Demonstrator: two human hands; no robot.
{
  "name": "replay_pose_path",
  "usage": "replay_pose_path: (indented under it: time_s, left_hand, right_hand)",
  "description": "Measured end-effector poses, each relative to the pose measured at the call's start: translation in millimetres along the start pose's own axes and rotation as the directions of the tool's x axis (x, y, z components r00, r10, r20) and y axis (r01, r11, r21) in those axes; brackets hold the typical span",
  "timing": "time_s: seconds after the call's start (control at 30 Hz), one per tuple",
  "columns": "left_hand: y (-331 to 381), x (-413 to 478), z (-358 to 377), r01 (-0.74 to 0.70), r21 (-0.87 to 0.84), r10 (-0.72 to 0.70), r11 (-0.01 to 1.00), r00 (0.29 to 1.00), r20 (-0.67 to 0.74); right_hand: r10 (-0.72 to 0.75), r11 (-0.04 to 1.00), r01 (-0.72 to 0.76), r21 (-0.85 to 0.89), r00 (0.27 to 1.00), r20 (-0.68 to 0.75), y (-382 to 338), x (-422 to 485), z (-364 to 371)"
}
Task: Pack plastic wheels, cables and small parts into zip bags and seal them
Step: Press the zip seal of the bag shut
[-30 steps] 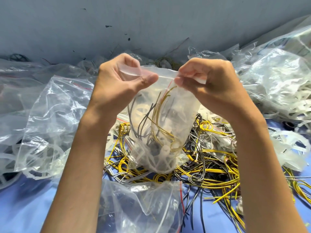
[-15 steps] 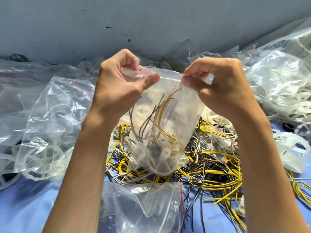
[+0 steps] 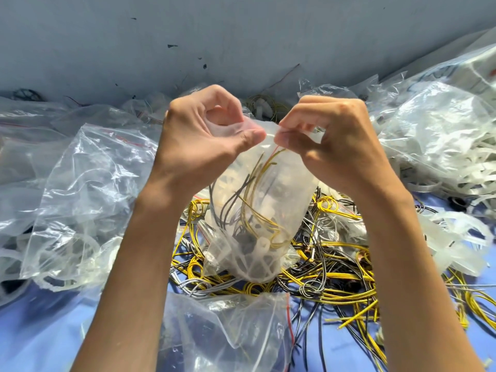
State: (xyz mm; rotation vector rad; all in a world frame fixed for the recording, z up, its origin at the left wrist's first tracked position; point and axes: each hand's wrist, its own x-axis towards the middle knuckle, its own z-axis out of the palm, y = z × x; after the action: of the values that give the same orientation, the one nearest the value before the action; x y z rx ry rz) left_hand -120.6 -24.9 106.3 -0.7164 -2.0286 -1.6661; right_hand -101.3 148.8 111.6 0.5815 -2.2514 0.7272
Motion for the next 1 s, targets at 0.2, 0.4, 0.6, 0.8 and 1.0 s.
replay_pose_path:
  time_s: [0.2, 0.4, 0.6, 0.8, 1.0]
  left_hand:
    - [0.3, 1.9, 3.4, -0.020, -0.018, 0.016, 1.000, 0.980, -0.196]
    - [0.5, 5.9, 0.3, -0.091, -0.134, 0.038, 0.987, 0.932, -0.360]
    - [1.4, 4.1, 9.0, -0.050, -0.169, 0.002, 0.984, 0.961, -0.278]
    - [-3.2, 6.6, 4.4, 0.098, -0.137, -0.117, 0.986, 0.984, -0.136]
    - [-7.3, 8.6, 4.3, 0.189, -0.084, -0.200, 0.978, 0.968, -0.150]
  right_hand:
    - [0.112, 0.990, -0.094, 0.102, 0.976, -0.189, -5.4, 0.9, 10.7]
    - [0.442, 0.889, -0.458, 0.004, 0.859, 0.257, 9.2, 0.1, 1.2]
    - [0.443, 0.727, -0.629, 0.273, 0.735, 0.514, 9.9, -6.2, 3.0]
    - [0.628, 0.627, -0.644, 0.438, 0.751, 0.205, 11.1, -1.0, 2.0]
    - [0.795, 0.467, -0.464, 0.753, 0.593, -0.127, 31.9, 7.6, -34.3]
